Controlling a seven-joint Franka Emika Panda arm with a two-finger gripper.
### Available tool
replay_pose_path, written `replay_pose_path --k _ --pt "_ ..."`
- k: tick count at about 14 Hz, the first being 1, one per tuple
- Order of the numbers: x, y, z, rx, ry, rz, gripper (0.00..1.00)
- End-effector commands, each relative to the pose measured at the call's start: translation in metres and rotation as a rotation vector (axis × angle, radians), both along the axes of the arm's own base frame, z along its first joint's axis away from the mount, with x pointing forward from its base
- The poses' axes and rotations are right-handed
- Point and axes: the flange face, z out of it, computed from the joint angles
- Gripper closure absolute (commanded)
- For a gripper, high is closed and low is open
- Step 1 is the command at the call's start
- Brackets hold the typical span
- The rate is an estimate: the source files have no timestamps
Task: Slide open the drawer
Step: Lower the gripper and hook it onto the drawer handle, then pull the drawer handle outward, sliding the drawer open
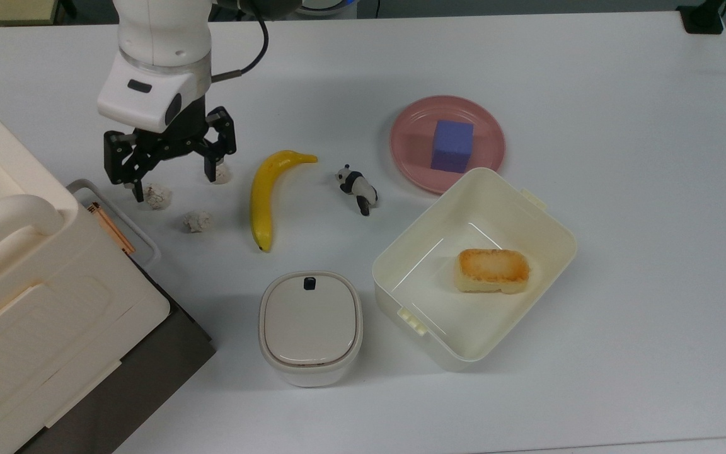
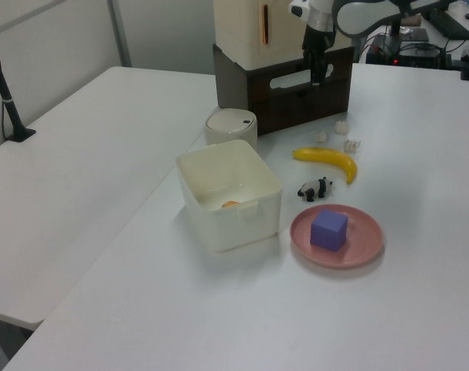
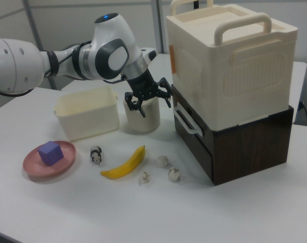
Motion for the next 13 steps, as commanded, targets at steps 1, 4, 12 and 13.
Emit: replay_pose_path --k 1,4,12,13 --pt "0.017 -0.021 -0.003 -0.063 -0.009 0.023 0.0" --pt "0.027 -0.026 -0.037 -0.09 0.015 0.042 0.0" --pt "0.01 0.002 -0.077 -0.067 0.167 0.058 0.0" --pt "0.008 0.008 -0.083 -0.051 0.192 0.048 0.0"
